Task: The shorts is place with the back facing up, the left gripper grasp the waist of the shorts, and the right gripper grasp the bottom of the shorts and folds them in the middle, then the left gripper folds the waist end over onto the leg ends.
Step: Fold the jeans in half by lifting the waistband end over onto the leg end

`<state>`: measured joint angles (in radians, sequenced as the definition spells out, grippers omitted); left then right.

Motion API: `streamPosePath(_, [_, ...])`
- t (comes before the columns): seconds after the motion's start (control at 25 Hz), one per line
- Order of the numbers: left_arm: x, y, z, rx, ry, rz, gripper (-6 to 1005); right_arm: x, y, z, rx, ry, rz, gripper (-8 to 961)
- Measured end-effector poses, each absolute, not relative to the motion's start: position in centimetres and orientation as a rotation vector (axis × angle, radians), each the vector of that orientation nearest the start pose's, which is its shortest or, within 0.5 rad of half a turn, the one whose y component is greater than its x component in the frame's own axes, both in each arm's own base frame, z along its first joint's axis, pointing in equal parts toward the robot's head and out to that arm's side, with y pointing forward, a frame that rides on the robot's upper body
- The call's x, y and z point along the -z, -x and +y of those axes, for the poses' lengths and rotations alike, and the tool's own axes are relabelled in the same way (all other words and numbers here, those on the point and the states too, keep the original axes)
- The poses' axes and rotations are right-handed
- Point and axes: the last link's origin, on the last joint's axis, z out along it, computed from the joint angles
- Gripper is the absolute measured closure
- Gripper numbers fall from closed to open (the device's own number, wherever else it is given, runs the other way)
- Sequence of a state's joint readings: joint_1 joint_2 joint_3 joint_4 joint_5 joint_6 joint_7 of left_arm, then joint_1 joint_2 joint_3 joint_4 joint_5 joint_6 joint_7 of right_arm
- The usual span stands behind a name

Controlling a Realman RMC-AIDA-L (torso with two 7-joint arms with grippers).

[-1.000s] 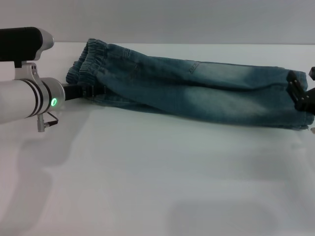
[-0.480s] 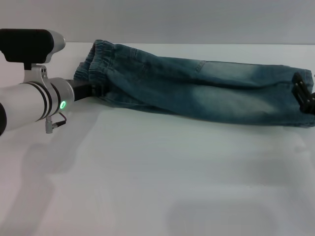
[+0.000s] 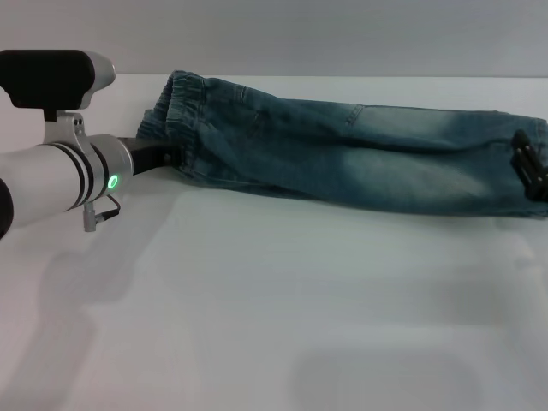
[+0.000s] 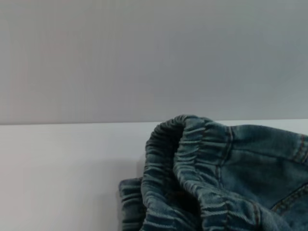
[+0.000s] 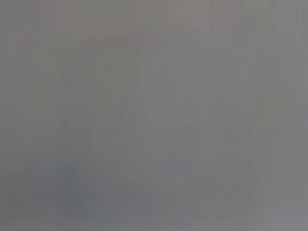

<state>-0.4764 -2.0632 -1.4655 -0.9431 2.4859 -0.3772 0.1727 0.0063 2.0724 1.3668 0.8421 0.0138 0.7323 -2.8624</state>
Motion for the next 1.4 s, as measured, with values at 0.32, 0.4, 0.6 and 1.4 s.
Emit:
streamPosePath(0.32, [4.6,23.7,40.7,0.249,1.977,-1.088,952,0.2,-31.8,29.5,-0.655,1.678,0.612,480])
streamPosePath(0.4, [4.3,23.1,40.7,0.270,1.983,-1.077,952,0.2,-31.8,29.5,-0.657,1.676,0.614,481])
streamPosePath(0.6, [2.7,20.7,39.8,0.375,1.992,-1.023,951,0.2,-31.7,29.5,-0.660,1.672,0.617,483])
streamPosePath(1.4, [-0.6,17.2,37.9,0.487,2.006,-0.896,950,3.0,-28.3,33.8,-0.665,1.812,0.584,930])
